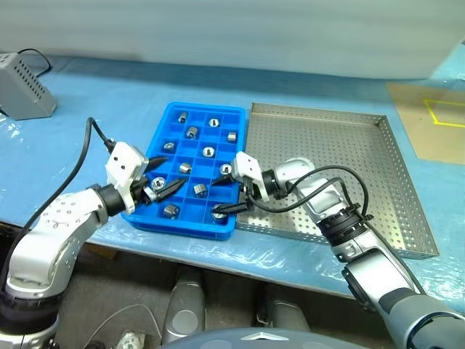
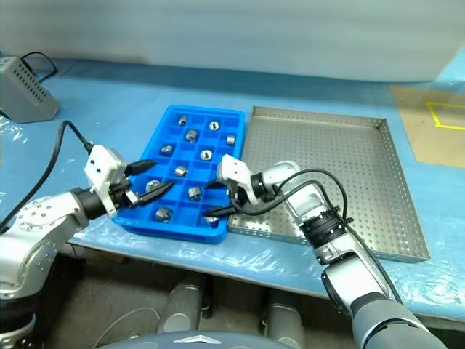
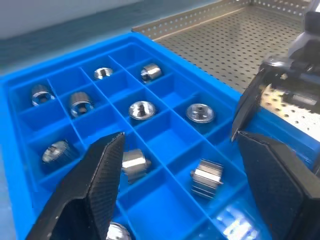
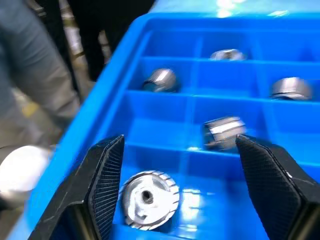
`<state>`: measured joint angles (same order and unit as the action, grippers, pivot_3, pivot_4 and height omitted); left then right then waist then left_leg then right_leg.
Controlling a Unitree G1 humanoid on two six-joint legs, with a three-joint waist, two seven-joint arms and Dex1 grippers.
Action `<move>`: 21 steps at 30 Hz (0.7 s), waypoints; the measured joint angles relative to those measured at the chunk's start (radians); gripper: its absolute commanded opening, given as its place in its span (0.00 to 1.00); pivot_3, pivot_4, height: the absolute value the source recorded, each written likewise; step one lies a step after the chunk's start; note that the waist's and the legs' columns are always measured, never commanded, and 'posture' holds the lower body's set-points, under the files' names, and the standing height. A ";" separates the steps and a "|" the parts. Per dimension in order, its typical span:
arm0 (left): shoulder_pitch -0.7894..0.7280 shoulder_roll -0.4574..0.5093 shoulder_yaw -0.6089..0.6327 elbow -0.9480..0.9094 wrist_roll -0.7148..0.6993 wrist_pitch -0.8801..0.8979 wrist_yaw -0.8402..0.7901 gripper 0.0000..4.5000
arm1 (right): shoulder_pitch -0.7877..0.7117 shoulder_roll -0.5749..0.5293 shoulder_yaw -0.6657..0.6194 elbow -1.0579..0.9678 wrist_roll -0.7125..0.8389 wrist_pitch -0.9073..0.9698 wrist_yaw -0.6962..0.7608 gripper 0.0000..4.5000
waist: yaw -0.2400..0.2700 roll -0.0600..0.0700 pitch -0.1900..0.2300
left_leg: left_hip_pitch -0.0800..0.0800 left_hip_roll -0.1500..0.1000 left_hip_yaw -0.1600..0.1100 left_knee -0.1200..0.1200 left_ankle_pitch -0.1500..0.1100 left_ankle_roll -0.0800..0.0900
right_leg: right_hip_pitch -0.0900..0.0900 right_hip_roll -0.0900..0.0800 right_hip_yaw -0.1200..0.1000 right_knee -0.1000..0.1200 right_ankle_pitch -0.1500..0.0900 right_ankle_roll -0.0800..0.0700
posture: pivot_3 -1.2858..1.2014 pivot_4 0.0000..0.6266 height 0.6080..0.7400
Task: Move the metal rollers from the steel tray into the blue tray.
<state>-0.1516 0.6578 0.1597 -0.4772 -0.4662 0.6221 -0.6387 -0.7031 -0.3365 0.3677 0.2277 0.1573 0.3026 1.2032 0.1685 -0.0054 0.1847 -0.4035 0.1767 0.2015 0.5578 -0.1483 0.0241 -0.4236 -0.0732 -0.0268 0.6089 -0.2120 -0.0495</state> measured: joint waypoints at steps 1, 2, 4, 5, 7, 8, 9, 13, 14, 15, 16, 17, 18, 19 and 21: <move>-0.018 0.000 -0.020 0.033 0.027 -0.021 0.001 0.84 | -0.005 0.002 -0.016 0.000 0.001 0.002 -0.022 0.81 | -0.005 0.000 0.000 | 0.000 0.000 0.000 0.000 0.000 0.000 | 0.000 0.000 0.000 0.000 0.000 0.000 | 0.56 0.24 1.00; -0.039 -0.002 -0.044 0.077 0.051 -0.041 -0.003 0.84 | -0.008 0.004 -0.036 -0.002 0.002 0.006 -0.047 0.81 | -0.011 0.000 0.000 | 0.000 0.000 0.000 0.001 0.000 0.000 | 0.000 0.000 0.000 0.000 0.000 0.000 | 0.56 0.24 1.00; -0.081 -0.020 -0.075 0.134 0.066 -0.071 -0.019 0.84 | -0.005 -0.001 -0.066 -0.010 0.005 0.021 -0.081 0.81 | -0.023 -0.001 0.000 | -0.001 -0.001 0.000 0.002 0.000 0.000 | 0.000 0.000 0.001 0.000 0.000 0.000 | 0.53 0.24 1.00; -0.128 -0.037 -0.096 0.176 0.075 -0.089 -0.031 0.84 | 0.001 -0.009 -0.086 -0.021 0.010 0.038 -0.100 0.81 | -0.023 -0.001 0.000 | -0.001 -0.001 0.000 0.002 0.000 0.000 | 0.000 0.000 0.001 0.000 0.001 0.000 | 0.52 0.24 1.00; -0.210 -0.052 -0.133 0.256 0.104 -0.132 -0.049 0.84 | 0.015 -0.019 -0.122 -0.059 0.022 0.064 -0.132 0.81 | -0.033 -0.001 0.000 | -0.001 -0.001 0.000 0.003 0.000 0.000 | 0.000 0.000 0.001 0.002 0.001 0.000 | 0.50 0.24 1.00; -0.245 -0.059 -0.147 0.293 0.120 -0.155 -0.057 0.84 | 0.018 -0.023 -0.136 -0.073 0.025 0.076 -0.148 0.81 | -0.043 -0.001 -0.001 | -0.001 -0.001 0.000 0.004 0.000 0.000 | 0.000 0.000 0.001 0.002 0.001 0.000 | 0.49 0.24 1.00; -0.281 -0.072 -0.166 0.338 0.134 -0.180 -0.068 0.84 | 0.029 -0.037 -0.154 -0.092 0.027 0.080 -0.166 0.81 | -0.050 -0.001 -0.001 | -0.001 -0.001 0.000 0.004 0.000 0.000 | 0.001 0.000 0.001 0.002 0.001 0.000 | 0.48 0.24 1.00; -0.428 -0.162 -0.227 0.556 0.187 -0.285 -0.102 0.84 | 0.079 -0.082 -0.252 -0.113 0.012 0.076 -0.306 0.81 | -0.080 -0.001 -0.001 | -0.001 -0.002 0.001 0.006 0.000 0.000 | 0.001 0.000 0.002 0.002 0.002 0.001 | 0.44 0.24 1.00; -0.467 -0.182 -0.236 0.614 0.205 -0.311 -0.101 0.84 | 0.083 -0.083 -0.280 -0.107 -0.001 0.075 -0.361 0.81 | -0.092 -0.001 -0.001 | -0.001 -0.002 0.001 0.007 0.000 0.000 | 0.001 0.000 0.002 0.003 0.002 0.002 | 0.44 0.24 1.00; -0.512 -0.205 -0.245 0.685 0.226 -0.340 -0.096 0.84 | 0.091 -0.085 -0.308 -0.105 -0.012 0.073 -0.418 0.81 | -0.101 -0.001 -0.001 | -0.001 -0.002 0.001 0.007 0.001 0.000 | 0.001 0.000 0.002 0.003 0.002 0.002 | 0.43 0.24 1.00; -0.556 -0.230 -0.246 0.756 0.244 -0.366 -0.088 0.84 | 0.097 -0.085 -0.336 -0.100 -0.026 0.073 -0.478 0.81 | -0.106 -0.001 -0.001 | -0.001 -0.002 0.001 0.007 0.001 0.000 | 0.001 0.000 0.002 0.003 0.002 0.002 | 0.43 0.24 1.00; -0.589 -0.246 -0.246 0.813 0.257 -0.391 -0.080 0.84 | 0.104 -0.084 -0.361 -0.099 -0.038 0.073 -0.533 0.81 | -0.116 -0.001 -0.001 | -0.001 -0.002 0.001 0.007 0.001 0.000 | 0.001 0.000 0.002 0.003 0.002 0.002 | 0.42 0.24 1.00; -0.611 -0.258 -0.246 0.855 0.267 -0.413 -0.078 0.84 | 0.116 -0.084 -0.379 -0.101 -0.044 0.074 -0.573 0.81 | -0.127 -0.002 -0.001 | -0.001 -0.003 0.001 0.007 0.001 0.000 | 0.001 0.000 0.002 0.003 0.002 0.002 | 0.41 0.24 1.00; -0.635 -0.276 -0.246 0.904 0.277 -0.443 -0.077 0.84 | 0.136 -0.084 -0.402 -0.106 -0.050 0.074 -0.616 0.81 | -0.134 -0.002 -0.001 | -0.001 -0.003 0.001 0.006 0.000 0.000 | 0.001 0.000 0.002 0.002 0.002 0.002 | 0.40 0.24 1.00; -0.659 -0.301 -0.244 0.980 0.285 -0.484 -0.083 0.84 | 0.175 -0.079 -0.430 -0.119 -0.059 0.080 -0.680 0.81 | -0.150 -0.002 -0.001 | -0.001 -0.003 0.001 0.006 0.000 0.001 | 0.001 0.000 0.002 0.001 0.002 0.002 | 0.40 0.24 1.00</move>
<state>-0.8109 0.3565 -0.0841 0.5024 -0.1815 0.1386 -0.7217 -0.5280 -0.4153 -0.0626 0.1086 0.0986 0.3829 0.5228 0.0182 -0.0070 0.1836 -0.4049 0.1737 0.2024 0.5635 -0.1485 0.0253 -0.4226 -0.0730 -0.0244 0.6099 -0.2098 -0.0480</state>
